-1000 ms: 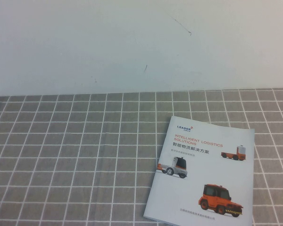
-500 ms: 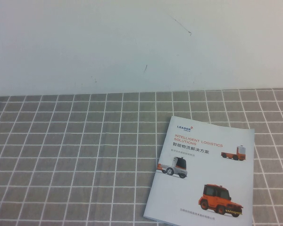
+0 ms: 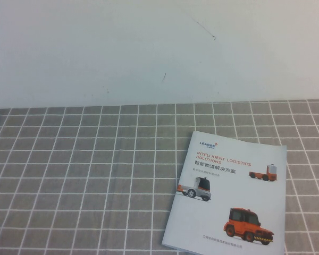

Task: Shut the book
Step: 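Close the open booklet and leave it lying on the table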

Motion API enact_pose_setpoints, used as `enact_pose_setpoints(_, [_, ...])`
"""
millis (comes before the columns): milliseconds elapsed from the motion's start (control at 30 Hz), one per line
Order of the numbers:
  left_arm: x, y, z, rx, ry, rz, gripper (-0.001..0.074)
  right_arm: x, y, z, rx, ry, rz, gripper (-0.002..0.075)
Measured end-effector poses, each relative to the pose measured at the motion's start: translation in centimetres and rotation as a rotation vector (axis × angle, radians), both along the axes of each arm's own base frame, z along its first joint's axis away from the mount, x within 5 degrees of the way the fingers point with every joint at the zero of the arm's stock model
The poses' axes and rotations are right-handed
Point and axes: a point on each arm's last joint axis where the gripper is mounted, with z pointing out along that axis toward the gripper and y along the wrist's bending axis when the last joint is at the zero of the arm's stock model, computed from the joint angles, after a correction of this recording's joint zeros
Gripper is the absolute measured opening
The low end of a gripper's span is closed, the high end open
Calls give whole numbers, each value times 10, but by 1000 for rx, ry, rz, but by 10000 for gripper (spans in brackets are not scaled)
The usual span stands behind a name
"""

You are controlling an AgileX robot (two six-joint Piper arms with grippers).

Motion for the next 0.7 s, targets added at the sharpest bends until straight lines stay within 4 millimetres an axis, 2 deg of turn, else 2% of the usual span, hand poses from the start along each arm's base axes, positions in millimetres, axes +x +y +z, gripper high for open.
enact_pose_setpoints(700, [0, 5, 0, 0, 0, 89, -3, 0, 0, 0, 0, 0, 0, -3])
